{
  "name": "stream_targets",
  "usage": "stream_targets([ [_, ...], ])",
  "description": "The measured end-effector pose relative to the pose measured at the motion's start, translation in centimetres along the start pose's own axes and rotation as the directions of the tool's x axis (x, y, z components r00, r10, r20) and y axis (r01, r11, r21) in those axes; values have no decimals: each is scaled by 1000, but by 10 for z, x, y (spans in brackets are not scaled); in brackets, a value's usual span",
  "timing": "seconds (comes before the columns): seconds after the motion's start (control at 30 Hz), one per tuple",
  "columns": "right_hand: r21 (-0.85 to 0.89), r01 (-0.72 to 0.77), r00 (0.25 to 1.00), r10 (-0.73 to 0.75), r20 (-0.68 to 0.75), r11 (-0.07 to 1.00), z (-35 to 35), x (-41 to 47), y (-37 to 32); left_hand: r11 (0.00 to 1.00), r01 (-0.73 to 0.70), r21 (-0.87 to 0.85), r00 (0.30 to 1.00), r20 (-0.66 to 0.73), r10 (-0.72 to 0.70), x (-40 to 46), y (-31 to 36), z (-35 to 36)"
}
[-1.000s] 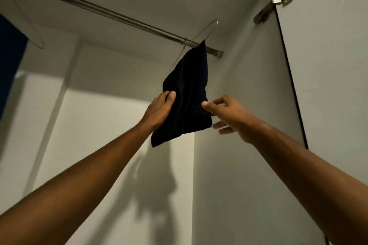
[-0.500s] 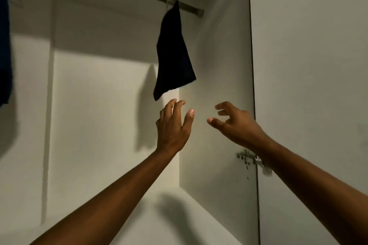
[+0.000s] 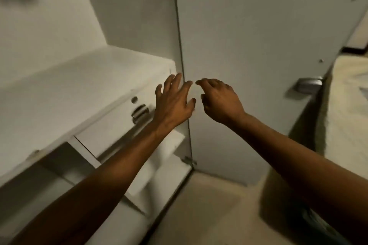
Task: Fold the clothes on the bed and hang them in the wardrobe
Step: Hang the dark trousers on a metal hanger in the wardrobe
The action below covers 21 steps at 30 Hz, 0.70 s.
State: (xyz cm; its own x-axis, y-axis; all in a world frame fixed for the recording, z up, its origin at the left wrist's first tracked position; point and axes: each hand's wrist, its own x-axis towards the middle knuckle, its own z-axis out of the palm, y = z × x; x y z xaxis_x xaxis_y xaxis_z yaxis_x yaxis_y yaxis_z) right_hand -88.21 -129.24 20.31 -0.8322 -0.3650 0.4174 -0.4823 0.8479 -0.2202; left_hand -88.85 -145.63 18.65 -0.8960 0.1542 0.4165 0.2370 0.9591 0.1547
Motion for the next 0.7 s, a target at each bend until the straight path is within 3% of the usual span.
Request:
stream_targets([
  [0.17, -59, -272, 940, 278, 195, 960, 37, -144, 46, 995, -76, -60, 954, 287, 90, -87, 66, 82],
  [0.37, -167, -564, 725, 582, 369, 809, 36, -300, 102, 963, -241, -119, 785, 560, 265, -159, 163, 152],
  [0.7, -206, -864, 384, 866, 319, 459, -29, -506, 207, 821, -472, -321, 527, 643, 555, -221, 395, 211],
])
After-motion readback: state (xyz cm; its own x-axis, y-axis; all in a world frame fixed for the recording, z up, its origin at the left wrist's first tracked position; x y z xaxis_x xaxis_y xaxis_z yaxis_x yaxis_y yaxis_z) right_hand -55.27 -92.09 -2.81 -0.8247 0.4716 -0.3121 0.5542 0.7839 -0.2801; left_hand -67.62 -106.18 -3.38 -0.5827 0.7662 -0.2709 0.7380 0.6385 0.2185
